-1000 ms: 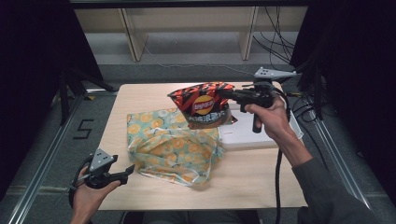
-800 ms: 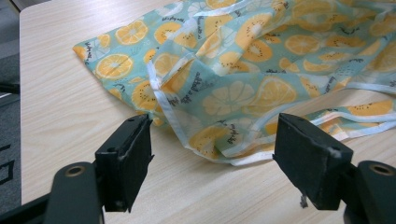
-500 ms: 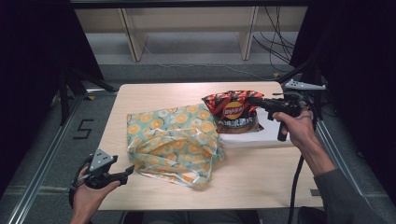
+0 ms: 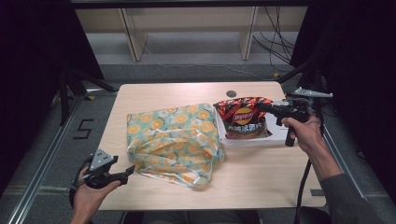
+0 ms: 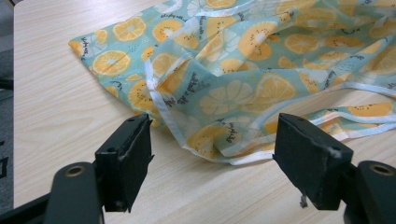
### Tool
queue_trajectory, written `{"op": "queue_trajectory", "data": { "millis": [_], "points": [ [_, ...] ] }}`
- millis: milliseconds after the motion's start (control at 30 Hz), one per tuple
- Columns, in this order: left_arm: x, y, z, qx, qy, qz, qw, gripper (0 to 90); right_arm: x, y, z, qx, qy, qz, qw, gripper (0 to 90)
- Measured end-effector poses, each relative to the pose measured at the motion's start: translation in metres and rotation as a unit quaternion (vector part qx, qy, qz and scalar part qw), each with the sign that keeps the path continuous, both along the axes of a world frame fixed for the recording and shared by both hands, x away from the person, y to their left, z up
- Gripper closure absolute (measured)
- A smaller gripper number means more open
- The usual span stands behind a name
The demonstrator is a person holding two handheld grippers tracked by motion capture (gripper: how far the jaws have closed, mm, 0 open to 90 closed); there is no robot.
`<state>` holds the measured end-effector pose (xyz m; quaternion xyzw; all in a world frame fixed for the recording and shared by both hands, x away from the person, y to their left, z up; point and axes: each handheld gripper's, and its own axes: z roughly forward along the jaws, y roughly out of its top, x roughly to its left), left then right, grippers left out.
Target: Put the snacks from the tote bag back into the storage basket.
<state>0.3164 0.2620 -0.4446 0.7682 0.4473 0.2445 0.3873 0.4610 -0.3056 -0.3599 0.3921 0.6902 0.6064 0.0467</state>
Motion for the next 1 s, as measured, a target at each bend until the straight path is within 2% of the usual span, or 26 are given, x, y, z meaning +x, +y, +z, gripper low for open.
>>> {"op": "queue_trajectory", "data": {
  "millis": [33,100,133,167,300,333,367,400,433,467,567,600,633,700,767,800,867,900,933,967,1000],
  "points": [
    [-0.001,0.000,0.001,0.002,0.004,0.004,1.0000,26.9,0.002,-0.002,-0.003,-0.008,-0.013,0.001,0.9999,90.0],
    [0.000,0.000,0.000,0.000,0.002,0.000,1.0000,26.9,0.001,-0.002,-0.006,0.005,0.009,-0.003,0.9999,90.0],
    [0.001,0.001,0.001,0.010,0.000,-0.004,0.9999,26.9,0.004,-0.003,-0.008,-0.003,-0.003,0.000,1.0000,90.0],
    [0.001,0.000,0.000,0.005,-0.002,-0.008,1.0000,26.9,0.003,-0.003,-0.008,-0.003,0.010,-0.001,0.9999,90.0],
    [0.001,0.000,-0.001,0.000,-0.003,-0.007,1.0000,26.9,0.008,-0.004,-0.013,-0.007,0.008,-0.004,0.9999,90.0],
    [0.001,0.000,-0.001,0.000,-0.003,-0.007,1.0000,26.9,0.007,-0.004,-0.013,0.003,0.030,-0.007,0.9995,90.0],
    [0.001,0.000,-0.001,-0.001,-0.001,-0.005,1.0000,26.9,0.010,-0.006,-0.016,-0.004,0.013,-0.010,0.9999,90.0],
    [0.001,0.000,-0.001,0.000,-0.001,-0.005,1.0000,26.9,0.010,-0.007,-0.016,0.003,0.024,-0.010,0.9997,90.0],
    [0.000,-0.001,-0.001,-0.005,0.002,-0.001,1.0000,26.9,0.010,-0.007,-0.017,0.007,0.036,-0.015,0.9992,90.0],
    [0.001,0.000,-0.001,-0.001,0.001,-0.005,1.0000,26.9,0.012,-0.009,-0.018,0.001,0.024,-0.017,0.9996,90.0],
    [-0.001,-0.002,0.000,-0.003,-0.001,0.005,1.0000,27.0,0.015,-0.011,-0.019,0.004,0.031,-0.028,0.9991,89.9],
    [-0.001,-0.002,0.001,0.001,-0.002,0.005,1.0000,27.1,0.015,-0.011,-0.019,0.002,0.041,-0.031,0.9987,89.7],
    [0.000,-0.002,0.000,0.000,-0.004,0.001,1.0000,27.1,0.018,-0.013,-0.020,-0.007,0.033,-0.033,0.9989,89.2],
    [0.000,-0.002,0.001,0.001,-0.004,0.002,1.0000,27.1,0.019,-0.012,-0.022,-0.010,0.044,-0.044,0.9980,88.0],
    [-0.001,-0.002,0.001,0.001,-0.003,0.005,1.0000,27.0,0.023,-0.015,-0.025,-0.011,0.031,-0.049,0.9983,86.3],
    [-0.001,-0.002,0.001,0.001,-0.003,0.005,1.0000,27.1,0.023,-0.014,-0.024,-0.007,0.047,-0.056,0.9973,85.7],
    [0.000,-0.002,0.001,-0.001,-0.004,0.002,1.0000,27.1,0.025,-0.015,-0.025,-0.008,0.050,-0.059,0.9970,84.6],
    [-0.001,-0.002,0.000,-0.003,-0.001,0.004,1.0000,27.0,0.029,-0.018,-0.026,-0.026,0.043,-0.068,0.9964,83.6],
    [-0.001,-0.003,0.000,-0.003,-0.001,0.004,1.0000,27.1,0.031,-0.018,-0.027,-0.017,0.046,-0.067,0.9966,83.2],
    [-0.001,-0.003,0.000,-0.002,0.000,0.005,1.0000,27.0,0.032,-0.020,-0.028,-0.027,0.043,-0.075,0.9959,82.6],
    [-0.001,-0.003,0.000,-0.002,0.000,0.003,1.0000,27.0,0.033,-0.020,-0.028,-0.025,0.048,-0.080,0.9953,82.2]
  ]
}}
